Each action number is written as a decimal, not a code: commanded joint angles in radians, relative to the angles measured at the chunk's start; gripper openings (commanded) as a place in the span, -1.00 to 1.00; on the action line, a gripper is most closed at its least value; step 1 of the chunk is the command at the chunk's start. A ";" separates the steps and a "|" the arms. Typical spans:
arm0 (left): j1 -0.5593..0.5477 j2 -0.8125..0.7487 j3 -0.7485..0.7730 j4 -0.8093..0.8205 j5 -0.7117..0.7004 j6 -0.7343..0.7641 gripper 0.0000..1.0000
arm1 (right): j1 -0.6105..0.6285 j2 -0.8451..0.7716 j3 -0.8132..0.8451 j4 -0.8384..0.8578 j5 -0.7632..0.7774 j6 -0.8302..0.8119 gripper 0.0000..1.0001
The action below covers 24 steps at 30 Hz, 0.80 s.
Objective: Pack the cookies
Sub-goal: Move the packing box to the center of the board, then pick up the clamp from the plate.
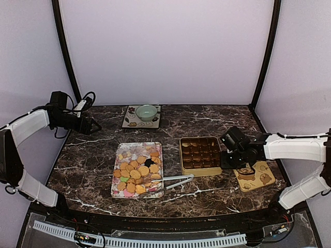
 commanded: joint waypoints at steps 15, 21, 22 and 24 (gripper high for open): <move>0.004 -0.042 0.004 -0.055 0.037 0.032 0.90 | 0.157 0.207 0.472 0.038 -0.455 -0.630 0.23; 0.004 -0.054 0.013 -0.087 0.041 0.058 0.90 | 0.245 0.424 0.612 -0.038 -0.591 -0.811 0.21; 0.004 -0.056 0.013 -0.091 0.044 0.059 0.90 | 0.252 0.448 0.622 -0.041 -0.592 -0.832 0.20; 0.004 -0.057 0.015 -0.097 0.047 0.063 0.90 | 0.258 0.487 0.644 -0.049 -0.595 -0.872 0.18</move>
